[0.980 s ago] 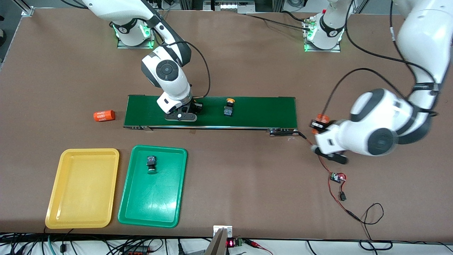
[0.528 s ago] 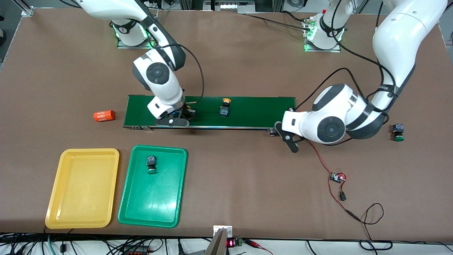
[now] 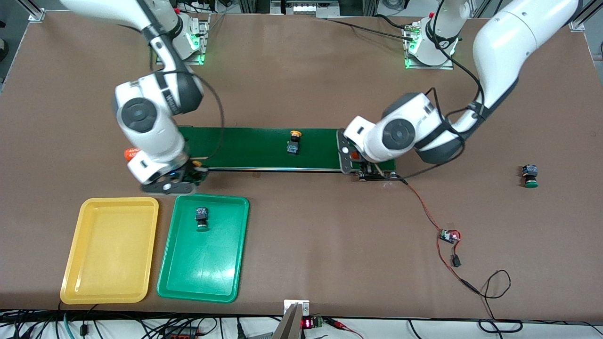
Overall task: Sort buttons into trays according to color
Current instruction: 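Carry the yellow button to the yellow tray while the left gripper places cylinder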
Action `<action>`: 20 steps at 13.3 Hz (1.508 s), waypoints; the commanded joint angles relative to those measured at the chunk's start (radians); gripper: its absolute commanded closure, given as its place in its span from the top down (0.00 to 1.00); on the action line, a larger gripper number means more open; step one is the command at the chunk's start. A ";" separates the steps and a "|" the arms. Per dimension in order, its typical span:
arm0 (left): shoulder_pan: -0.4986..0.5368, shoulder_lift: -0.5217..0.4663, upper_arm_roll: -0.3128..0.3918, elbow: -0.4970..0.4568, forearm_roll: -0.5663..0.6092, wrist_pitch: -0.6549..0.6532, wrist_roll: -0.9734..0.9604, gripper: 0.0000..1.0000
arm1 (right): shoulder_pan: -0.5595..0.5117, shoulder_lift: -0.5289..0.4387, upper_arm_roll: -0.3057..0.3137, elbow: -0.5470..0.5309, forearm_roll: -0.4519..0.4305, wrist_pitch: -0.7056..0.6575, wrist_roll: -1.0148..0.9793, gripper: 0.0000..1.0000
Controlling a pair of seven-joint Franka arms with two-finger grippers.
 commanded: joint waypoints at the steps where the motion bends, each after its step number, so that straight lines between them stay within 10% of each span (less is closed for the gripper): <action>1: -0.042 -0.068 0.002 -0.067 0.071 0.042 0.028 0.11 | -0.056 0.047 -0.063 0.045 -0.003 0.000 -0.159 0.18; 3: -0.076 -0.052 0.009 -0.067 0.131 0.043 0.011 0.18 | -0.120 0.085 -0.067 0.075 -0.002 0.034 -0.253 0.18; 5: -0.099 -0.043 0.025 -0.061 0.133 0.045 -0.003 0.97 | -0.188 0.140 -0.067 0.092 0.000 0.106 -0.343 0.18; 15: -0.002 -0.083 0.009 0.073 0.113 -0.142 -0.046 1.00 | -0.321 0.369 -0.067 0.221 0.000 0.354 -0.597 0.18; 20: 0.109 -0.080 0.019 0.227 0.114 -0.309 -0.363 1.00 | -0.323 0.377 -0.067 0.220 0.001 0.365 -0.611 0.60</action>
